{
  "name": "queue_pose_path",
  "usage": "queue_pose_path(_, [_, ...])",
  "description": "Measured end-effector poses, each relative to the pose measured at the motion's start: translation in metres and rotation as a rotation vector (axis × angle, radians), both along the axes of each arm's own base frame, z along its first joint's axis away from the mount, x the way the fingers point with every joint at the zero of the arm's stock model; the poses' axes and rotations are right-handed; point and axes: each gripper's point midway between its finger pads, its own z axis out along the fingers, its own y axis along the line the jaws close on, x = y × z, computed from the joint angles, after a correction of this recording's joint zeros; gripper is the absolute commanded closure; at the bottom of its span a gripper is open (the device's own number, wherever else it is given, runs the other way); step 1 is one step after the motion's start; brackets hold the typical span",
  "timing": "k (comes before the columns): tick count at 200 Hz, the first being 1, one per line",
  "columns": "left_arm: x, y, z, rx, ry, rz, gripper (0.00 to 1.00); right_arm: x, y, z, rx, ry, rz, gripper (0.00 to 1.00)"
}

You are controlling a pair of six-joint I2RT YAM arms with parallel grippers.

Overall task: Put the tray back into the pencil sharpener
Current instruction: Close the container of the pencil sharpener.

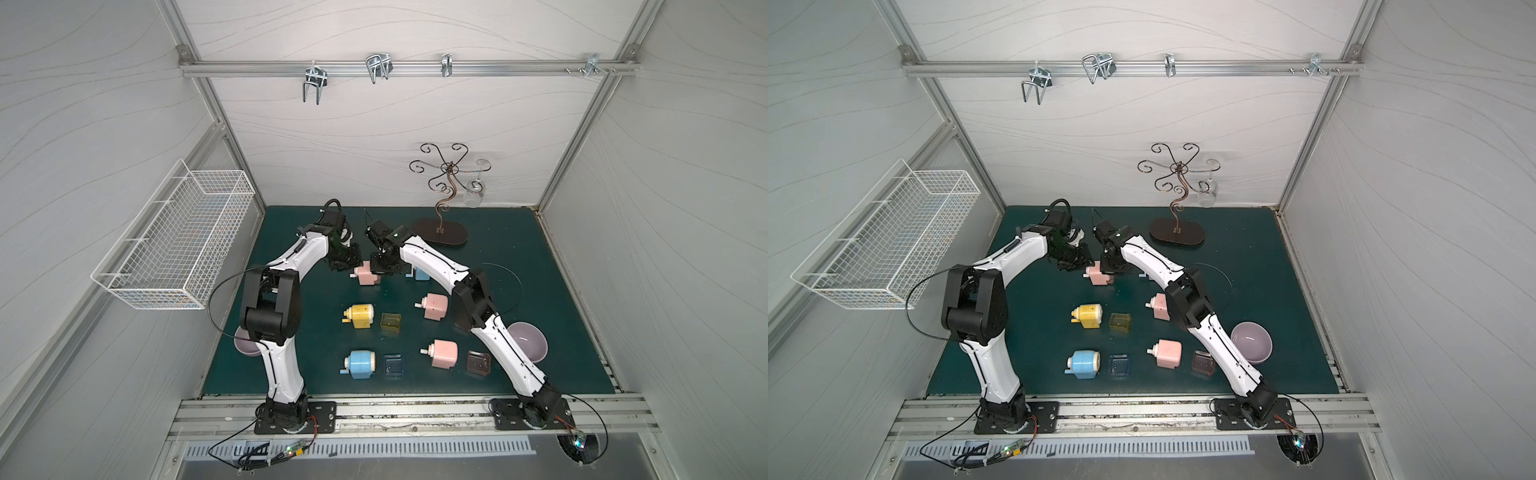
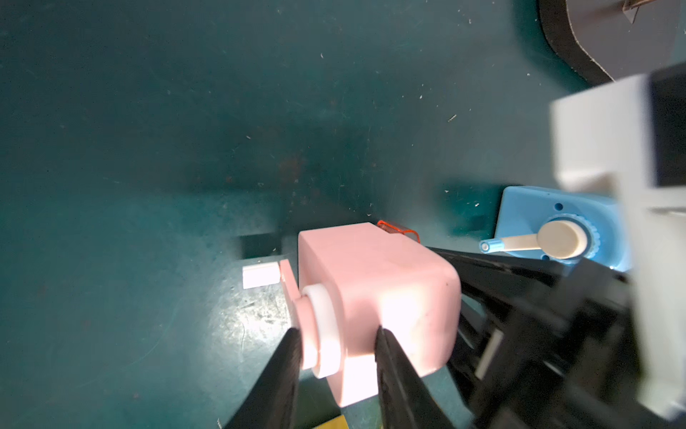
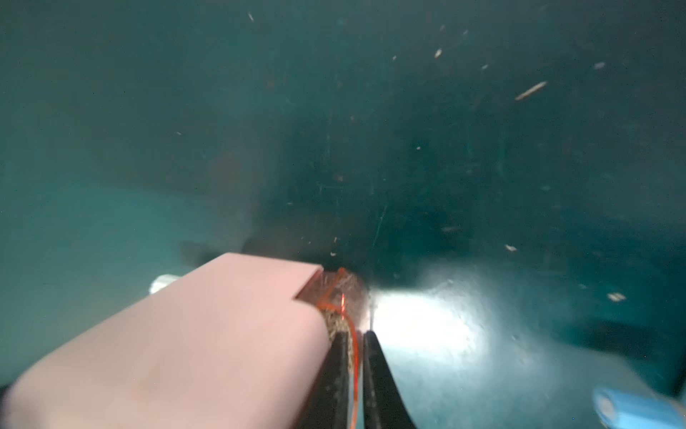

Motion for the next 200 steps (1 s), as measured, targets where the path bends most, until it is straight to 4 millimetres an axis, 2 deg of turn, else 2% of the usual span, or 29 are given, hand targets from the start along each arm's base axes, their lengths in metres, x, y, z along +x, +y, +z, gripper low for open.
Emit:
queue_pose_path(36, [0.000,0.000,0.000,0.001,0.000,0.000,0.63,0.004,-0.001,0.033,0.041,-0.041,-0.006,0.84])
queue_pose_path(71, [0.000,0.000,0.000,0.001,0.000,-0.001,0.63,0.005,0.001,0.048,0.074,-0.064,-0.004,0.83])
queue_pose_path(81, [0.000,0.000,0.000,0.001,0.000,-0.001,0.63,0.004,0.001,0.049,0.077,-0.067,-0.004,0.85])
queue_pose_path(110, [0.000,0.000,0.000,0.001,0.000,-0.002,0.63,-0.003,-0.010,0.049,0.063,-0.053,-0.016,1.00])
queue_pose_path(163, [0.000,0.000,0.000,0.002,0.000,-0.003,0.62,0.002,-0.031,0.043,0.044,-0.030,-0.055,1.00])
queue_pose_path(200, [0.000,0.000,0.000,0.001,0.000,-0.003,0.62,0.005,-0.035,0.041,0.048,-0.021,-0.069,1.00])
